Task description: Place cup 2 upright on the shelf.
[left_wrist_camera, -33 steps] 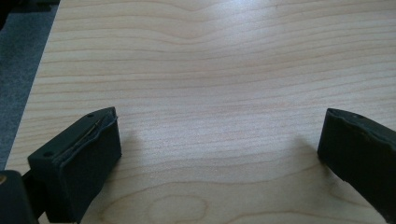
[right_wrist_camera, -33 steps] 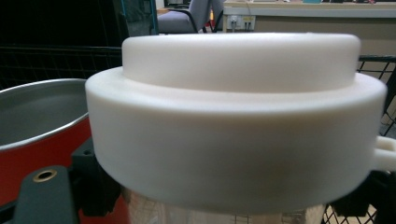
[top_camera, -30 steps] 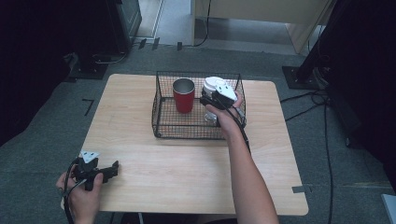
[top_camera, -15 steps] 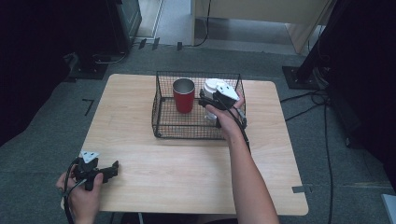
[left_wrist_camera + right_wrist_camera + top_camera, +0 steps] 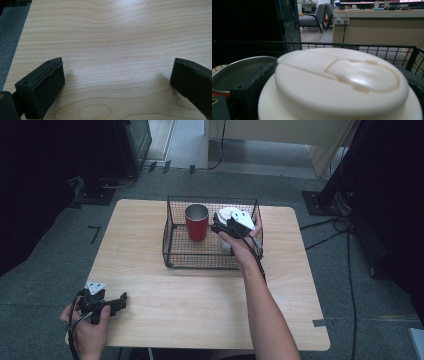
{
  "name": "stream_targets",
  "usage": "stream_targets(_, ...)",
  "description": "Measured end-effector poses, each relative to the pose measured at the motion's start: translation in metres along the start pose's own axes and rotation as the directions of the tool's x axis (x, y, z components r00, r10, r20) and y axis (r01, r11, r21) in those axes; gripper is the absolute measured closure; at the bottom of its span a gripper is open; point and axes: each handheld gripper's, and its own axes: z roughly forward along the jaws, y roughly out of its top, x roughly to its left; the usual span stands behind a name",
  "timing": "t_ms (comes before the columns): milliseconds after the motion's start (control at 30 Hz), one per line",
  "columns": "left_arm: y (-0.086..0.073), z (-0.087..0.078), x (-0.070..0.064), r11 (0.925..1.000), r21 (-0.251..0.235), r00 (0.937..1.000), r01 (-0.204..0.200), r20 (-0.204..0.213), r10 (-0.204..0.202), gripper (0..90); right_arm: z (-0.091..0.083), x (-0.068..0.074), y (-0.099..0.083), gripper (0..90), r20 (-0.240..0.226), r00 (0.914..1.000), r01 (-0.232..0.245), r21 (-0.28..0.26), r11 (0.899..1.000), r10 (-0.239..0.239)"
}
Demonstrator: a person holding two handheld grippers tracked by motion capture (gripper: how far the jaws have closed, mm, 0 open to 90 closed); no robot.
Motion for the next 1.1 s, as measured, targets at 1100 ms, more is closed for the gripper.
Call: stream_targets(1100,0.0,0.0,0.0,1.0,0.0,1.0,0.0,0.0,0.0,0.0,-0.051,-0.003,0.043,0.1,-0.074,0.9971,0.009,-0.107,0.994,-0.017)
